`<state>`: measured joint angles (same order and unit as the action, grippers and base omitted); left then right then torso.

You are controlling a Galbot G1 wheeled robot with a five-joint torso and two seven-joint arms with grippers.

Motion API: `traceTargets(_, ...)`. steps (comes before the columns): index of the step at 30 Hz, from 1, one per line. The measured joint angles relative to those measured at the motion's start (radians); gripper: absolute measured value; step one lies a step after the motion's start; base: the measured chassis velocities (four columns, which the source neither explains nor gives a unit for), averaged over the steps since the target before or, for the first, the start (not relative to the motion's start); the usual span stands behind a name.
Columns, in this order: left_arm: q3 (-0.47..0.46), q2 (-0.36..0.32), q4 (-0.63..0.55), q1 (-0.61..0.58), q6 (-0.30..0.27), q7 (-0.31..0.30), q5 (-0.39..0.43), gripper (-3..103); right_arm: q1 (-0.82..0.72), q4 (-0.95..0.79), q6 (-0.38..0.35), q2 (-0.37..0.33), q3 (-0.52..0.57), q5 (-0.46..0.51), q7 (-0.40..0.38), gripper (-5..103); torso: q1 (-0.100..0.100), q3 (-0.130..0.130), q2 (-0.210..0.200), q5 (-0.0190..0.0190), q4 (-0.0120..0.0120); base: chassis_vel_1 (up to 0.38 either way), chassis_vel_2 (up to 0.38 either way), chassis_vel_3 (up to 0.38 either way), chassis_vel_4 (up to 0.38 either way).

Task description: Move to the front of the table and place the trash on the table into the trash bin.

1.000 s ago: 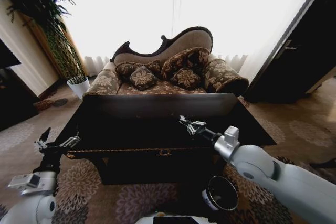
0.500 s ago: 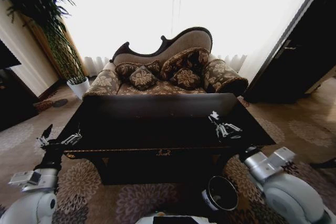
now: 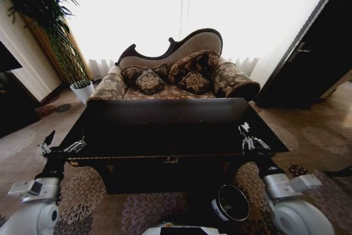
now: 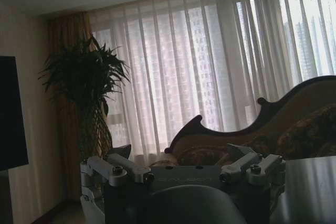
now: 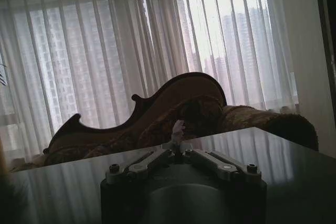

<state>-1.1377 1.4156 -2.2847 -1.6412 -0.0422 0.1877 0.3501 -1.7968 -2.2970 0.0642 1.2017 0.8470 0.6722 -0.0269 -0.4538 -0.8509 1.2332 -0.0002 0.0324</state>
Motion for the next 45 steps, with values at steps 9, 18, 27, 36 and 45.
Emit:
traceTargets(9,0.0,0.008,-0.001,-0.006,0.0,0.0,-0.005,100,-0.016,0.137,0.119,0.041,-0.017,0.015,0.059,2,0.0,0.0,0.0,-0.0002,0.0001,0.0,0.0,0.0,0.0)
traceTargets(18,-0.005,0.012,-0.001,-0.009,0.0,0.0,-0.01,100,-0.033,0.34,0.284,0.072,-0.048,-0.029,0.218,2,0.0,0.0,0.0,0.0011,0.0003,0.0,0.0,0.0,0.0)
traceTargets(27,0.002,0.016,-0.001,-0.009,0.001,0.0,-0.017,100,-0.029,0.38,0.313,0.071,-0.048,-0.025,0.238,2,0.0,0.0,0.0,-0.0002,0.0001,0.0,0.0,0.0,0.0)
traceTargets(36,-0.009,0.013,-0.002,-0.013,0.001,0.0,-0.014,100,0.019,0.582,0.356,0.05,-0.101,-0.136,0.264,2,0.0,0.0,0.0,0.0001,0.0001,0.0,0.0,0.0,0.0)
traceTargets(45,-0.011,0.012,-0.005,-0.014,0.001,0.0,-0.013,100,0.088,0.779,0.344,0.041,-0.214,-0.181,0.248,2,0.0,0.0,0.0,-0.0001,0.0001,0.0,0.0,0.0,0.0)
